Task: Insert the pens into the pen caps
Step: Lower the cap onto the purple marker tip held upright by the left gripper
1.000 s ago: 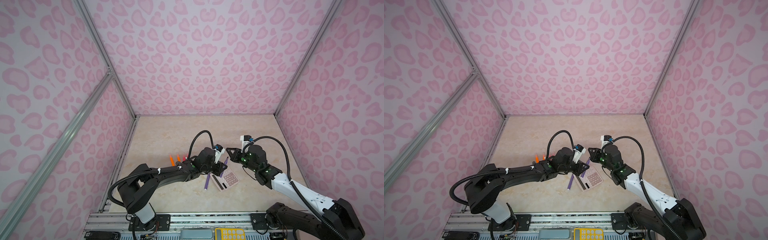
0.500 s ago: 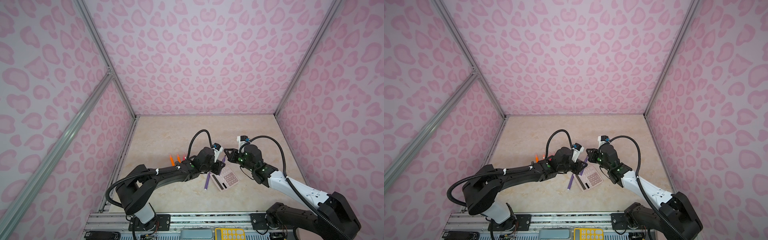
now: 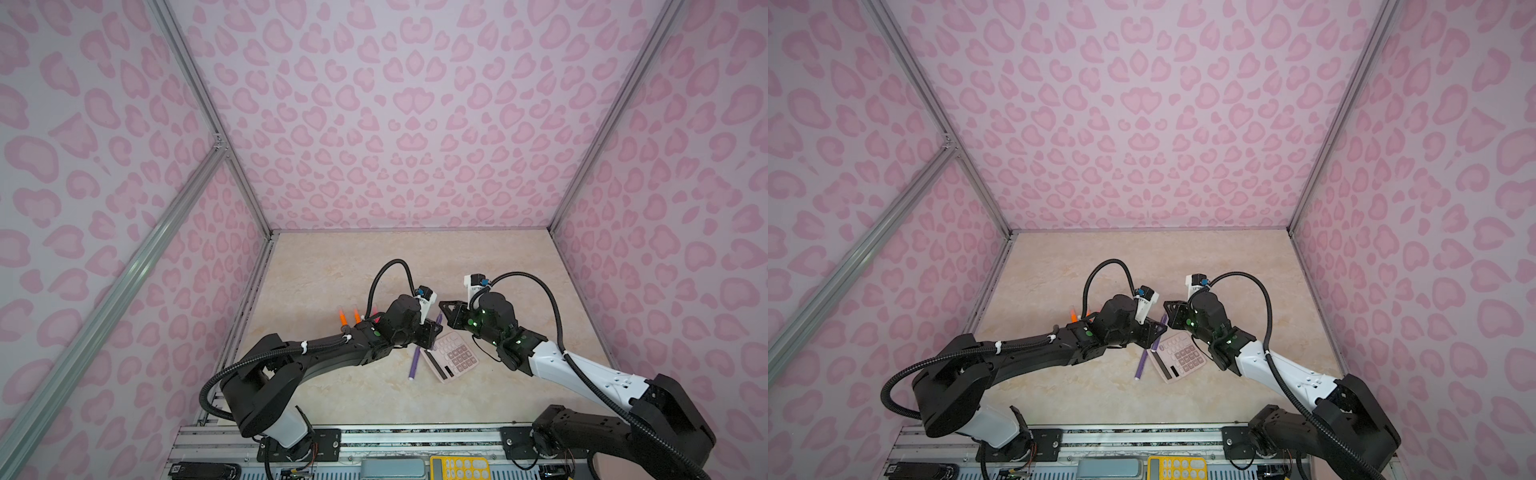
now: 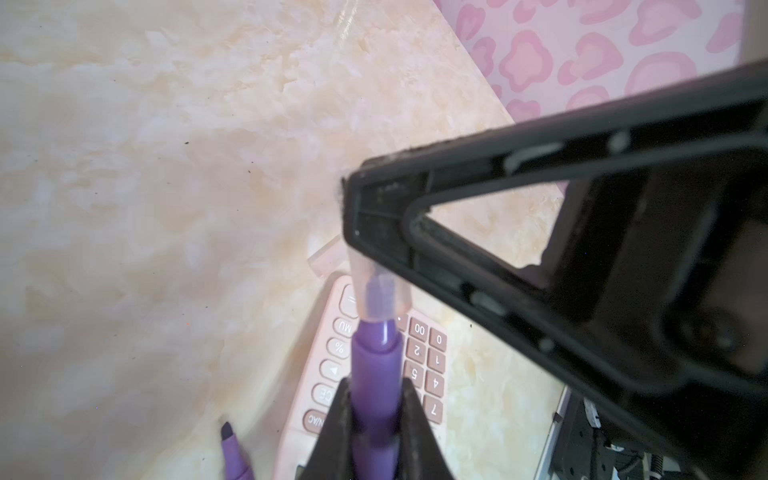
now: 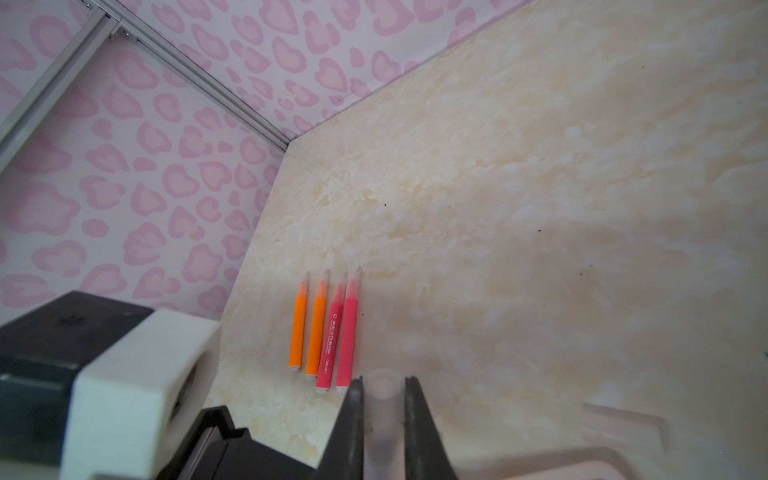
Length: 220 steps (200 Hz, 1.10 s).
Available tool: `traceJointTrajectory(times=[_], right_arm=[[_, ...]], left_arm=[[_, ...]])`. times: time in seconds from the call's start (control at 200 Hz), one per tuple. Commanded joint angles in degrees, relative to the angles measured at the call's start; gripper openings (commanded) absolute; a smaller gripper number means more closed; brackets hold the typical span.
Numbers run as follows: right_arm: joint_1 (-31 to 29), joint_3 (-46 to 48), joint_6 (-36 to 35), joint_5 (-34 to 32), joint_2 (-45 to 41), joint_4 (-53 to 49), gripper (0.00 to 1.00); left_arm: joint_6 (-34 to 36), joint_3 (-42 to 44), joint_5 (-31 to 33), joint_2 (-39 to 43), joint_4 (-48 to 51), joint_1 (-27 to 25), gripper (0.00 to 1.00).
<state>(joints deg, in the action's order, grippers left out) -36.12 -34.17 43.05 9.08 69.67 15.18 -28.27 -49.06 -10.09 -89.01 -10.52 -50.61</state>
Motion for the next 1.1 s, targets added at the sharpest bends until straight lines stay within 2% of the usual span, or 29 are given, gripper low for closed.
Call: traceJointTrajectory(times=[0.0, 0.21, 0.28, 0.37, 0.45, 0.525, 0.625, 0.755, 0.88, 1.095], right_arm=[[-0.63, 0.03, 0.37, 0.79, 1.35, 0.96, 0.0], [-1.87, -1.02, 0.45, 1.88, 3.68, 1.66, 0.0], [-1.5, -1.58, 2.42, 1.48, 2.61, -0.83, 0.0], [-2.76, 1.69, 7.34, -2.8, -0.66, -2.79, 0.0], [-4.78, 7.83, 8.91, -5.44, -2.12, 6.97, 0.0], [-6.78, 9.84, 7.14, -6.19, -0.32, 15.95, 0.0], [-7.03, 7.76, 7.54, -2.56, 3.44, 19.01, 0.0], [-6.32, 8.19, 9.81, -1.05, 8.37, 24.4, 0.0], [-4.42, 7.13, 8.98, 5.93, 11.53, 27.97, 0.0], [-2.29, 7.42, 5.23, 14.17, 13.43, 33.93, 0.0]], left_arm=[[-1.17, 0.74, 2.79, 1.2, -2.29, 0.84, 0.03], [-1.87, 1.9, 1.84, 1.78, -4.18, 1.19, 0.04], [-0.88, 2.8, 1.6, 2.5, -5.7, 1.29, 0.04], [0.46, 2.81, 1.25, 3.46, -5.83, 1.47, 0.04], [0.03, 4.11, 0.09, 4.9, -7.61, 1.48, 0.04], [-0.34, 5.12, 0.34, 5.86, -8.71, 1.48, 0.04], [0.29, 5.34, 1.75, 6.37, -8.24, 1.48, 0.04], [0.65, 6.65, 2.0, 8.37, -9.42, 1.48, 0.04], [1.42, 6.79, 3.48, 9.94, -8.46, 1.48, 0.04], [2.0, 6.93, 0.09, 11.2, -9.26, 1.74, 0.04]])
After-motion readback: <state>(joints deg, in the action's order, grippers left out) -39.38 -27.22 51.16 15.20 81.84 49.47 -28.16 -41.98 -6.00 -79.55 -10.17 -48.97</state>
